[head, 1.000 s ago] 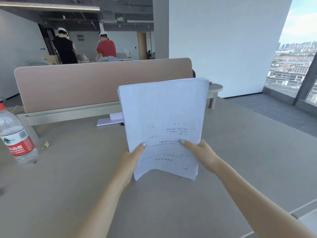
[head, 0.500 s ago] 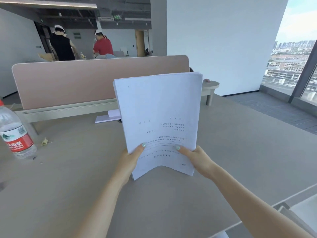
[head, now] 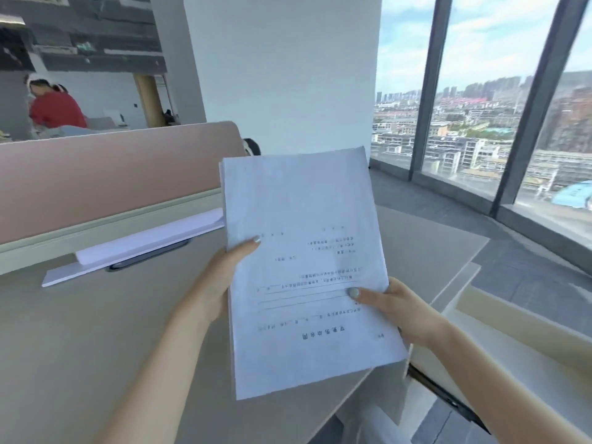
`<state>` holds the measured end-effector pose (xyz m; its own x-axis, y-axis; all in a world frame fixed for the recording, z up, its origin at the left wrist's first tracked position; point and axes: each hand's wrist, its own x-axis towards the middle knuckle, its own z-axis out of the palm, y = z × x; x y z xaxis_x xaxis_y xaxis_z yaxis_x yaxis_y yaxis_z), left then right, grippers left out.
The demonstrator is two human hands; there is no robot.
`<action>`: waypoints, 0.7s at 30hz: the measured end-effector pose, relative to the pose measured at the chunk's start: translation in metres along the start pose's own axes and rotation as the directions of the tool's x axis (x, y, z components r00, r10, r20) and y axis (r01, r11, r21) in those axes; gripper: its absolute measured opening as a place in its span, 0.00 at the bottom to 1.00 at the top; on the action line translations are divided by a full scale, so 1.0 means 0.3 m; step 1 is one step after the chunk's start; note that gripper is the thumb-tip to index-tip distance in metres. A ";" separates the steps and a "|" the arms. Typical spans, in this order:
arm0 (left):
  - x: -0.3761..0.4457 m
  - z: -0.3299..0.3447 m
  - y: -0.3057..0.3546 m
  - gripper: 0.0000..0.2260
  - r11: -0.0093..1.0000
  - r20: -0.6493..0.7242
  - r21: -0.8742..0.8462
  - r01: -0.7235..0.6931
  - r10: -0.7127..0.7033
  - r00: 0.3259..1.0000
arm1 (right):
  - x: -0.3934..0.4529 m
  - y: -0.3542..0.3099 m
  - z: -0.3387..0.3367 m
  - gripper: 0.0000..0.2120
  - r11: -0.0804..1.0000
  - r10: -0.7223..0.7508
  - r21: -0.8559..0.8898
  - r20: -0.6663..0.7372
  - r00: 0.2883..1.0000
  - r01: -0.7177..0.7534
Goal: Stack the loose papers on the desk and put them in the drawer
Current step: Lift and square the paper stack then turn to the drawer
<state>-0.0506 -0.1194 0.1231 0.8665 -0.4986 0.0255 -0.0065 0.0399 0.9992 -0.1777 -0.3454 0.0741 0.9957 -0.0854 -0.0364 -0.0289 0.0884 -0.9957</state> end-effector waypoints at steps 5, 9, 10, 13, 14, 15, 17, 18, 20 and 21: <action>0.088 0.278 0.004 0.06 0.999 0.157 -0.017 0.046 -0.042 0.987 | -0.250 -0.046 -0.181 0.14 0.997 0.053 0.060 -0.156 0.986 -0.044; 0.109 0.508 -0.064 0.04 0.992 0.254 0.008 0.123 -0.121 0.960 | -0.411 -0.069 -0.329 0.16 0.986 0.097 0.155 -0.254 0.962 -0.059; 0.120 0.559 -0.086 0.03 0.990 0.263 0.001 0.138 -0.133 0.956 | -0.441 -0.061 -0.374 0.20 0.979 0.113 0.196 -0.288 0.951 -0.057; 0.129 0.717 -0.143 0.05 0.979 0.280 -0.065 0.192 -0.167 0.945 | -0.522 -0.022 -0.482 0.27 0.880 0.038 0.461 -0.308 0.951 0.115; 0.134 0.770 -0.169 0.05 0.972 0.283 -0.102 0.212 -0.176 0.943 | -0.545 0.006 -0.524 0.29 0.815 -0.058 0.530 -0.327 0.943 0.234; 0.129 0.822 -0.188 0.06 0.964 0.281 -0.139 0.228 -0.183 0.942 | -0.579 0.024 -0.566 0.31 0.746 -0.085 0.589 -0.379 0.921 0.311; 0.134 0.924 -0.227 0.06 0.961 0.230 -0.188 0.201 -0.155 0.961 | -0.634 0.051 -0.605 0.37 0.616 -0.025 0.705 -0.428 0.903 0.351; 0.132 0.971 -0.242 0.06 0.964 0.185 -0.189 0.186 -0.151 0.971 | -0.651 0.067 -0.605 0.40 0.601 -0.010 0.701 -0.474 0.881 0.384; 0.115 1.057 -0.268 0.22 0.964 0.134 -0.188 0.186 -0.162 0.978 | -0.673 0.079 -0.598 0.39 0.756 0.017 0.515 -0.632 0.775 0.404; 0.096 1.097 -0.282 0.28 0.961 0.133 -0.174 0.214 -0.192 0.972 | -0.673 0.089 -0.596 0.35 0.820 0.036 0.442 -0.674 0.738 0.364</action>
<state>-0.1894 -0.4223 0.0496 0.7772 -0.6079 -0.1628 0.2659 0.0829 0.9604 -0.3952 -0.5031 0.0396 0.6745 -0.7284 -0.1204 0.3776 0.4805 -0.7916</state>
